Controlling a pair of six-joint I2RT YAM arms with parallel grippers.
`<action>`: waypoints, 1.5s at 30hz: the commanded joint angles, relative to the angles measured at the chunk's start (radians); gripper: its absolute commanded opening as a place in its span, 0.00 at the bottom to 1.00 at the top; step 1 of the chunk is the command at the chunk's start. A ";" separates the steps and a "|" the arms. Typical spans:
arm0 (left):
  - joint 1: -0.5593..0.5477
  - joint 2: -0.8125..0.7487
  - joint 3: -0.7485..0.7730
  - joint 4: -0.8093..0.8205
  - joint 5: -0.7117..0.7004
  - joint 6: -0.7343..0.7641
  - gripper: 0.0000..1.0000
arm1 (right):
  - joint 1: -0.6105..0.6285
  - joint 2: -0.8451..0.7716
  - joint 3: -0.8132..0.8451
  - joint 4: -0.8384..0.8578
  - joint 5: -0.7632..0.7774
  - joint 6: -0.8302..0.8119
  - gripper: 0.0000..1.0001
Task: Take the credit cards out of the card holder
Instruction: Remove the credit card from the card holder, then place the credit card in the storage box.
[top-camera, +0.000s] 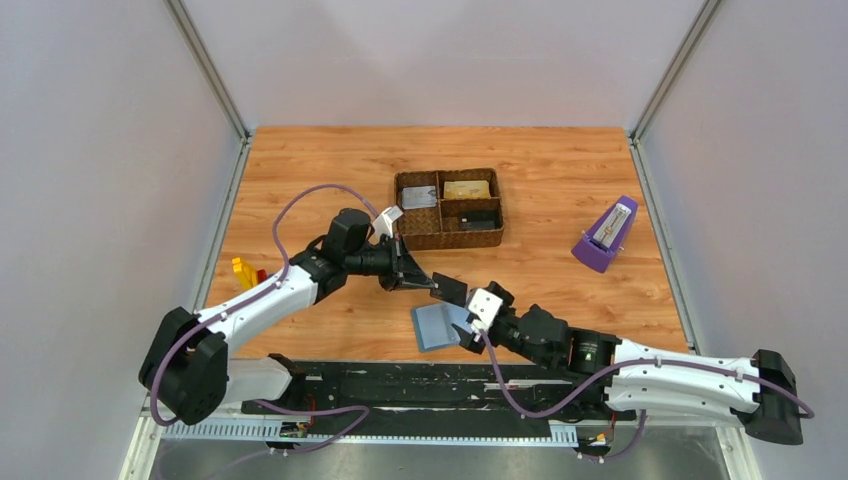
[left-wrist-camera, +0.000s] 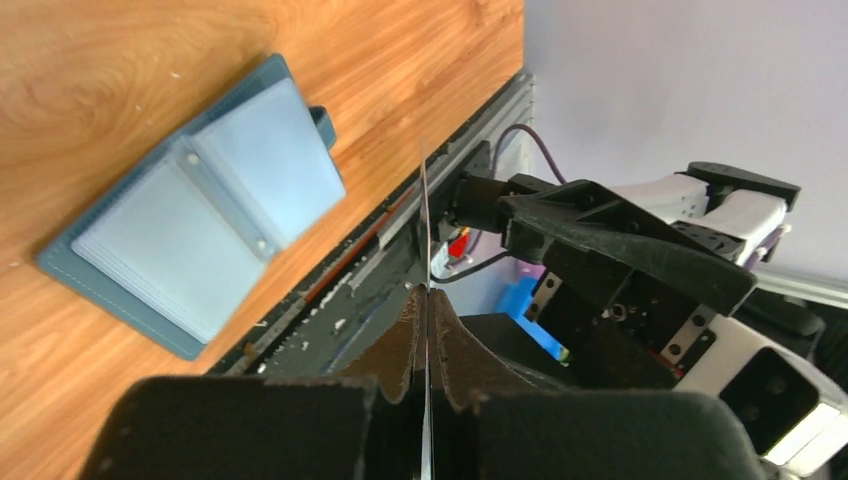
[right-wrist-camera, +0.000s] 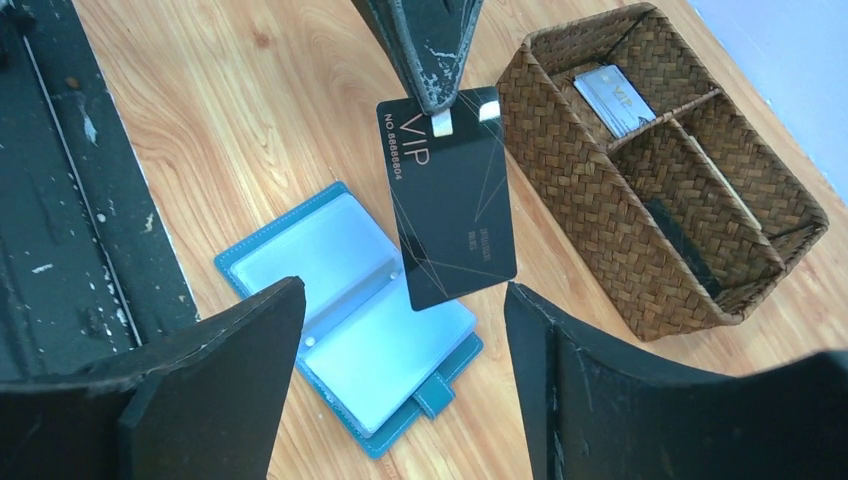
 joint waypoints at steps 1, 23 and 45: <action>0.000 -0.036 0.075 -0.111 -0.054 0.208 0.00 | 0.006 -0.059 0.025 -0.046 -0.002 0.098 0.75; 0.062 0.216 0.460 -0.101 -0.327 0.285 0.00 | 0.004 -0.039 0.376 -0.389 0.323 0.897 1.00; 0.062 0.637 0.560 0.271 -0.240 0.139 0.00 | 0.004 -0.059 0.492 -0.526 0.450 0.983 1.00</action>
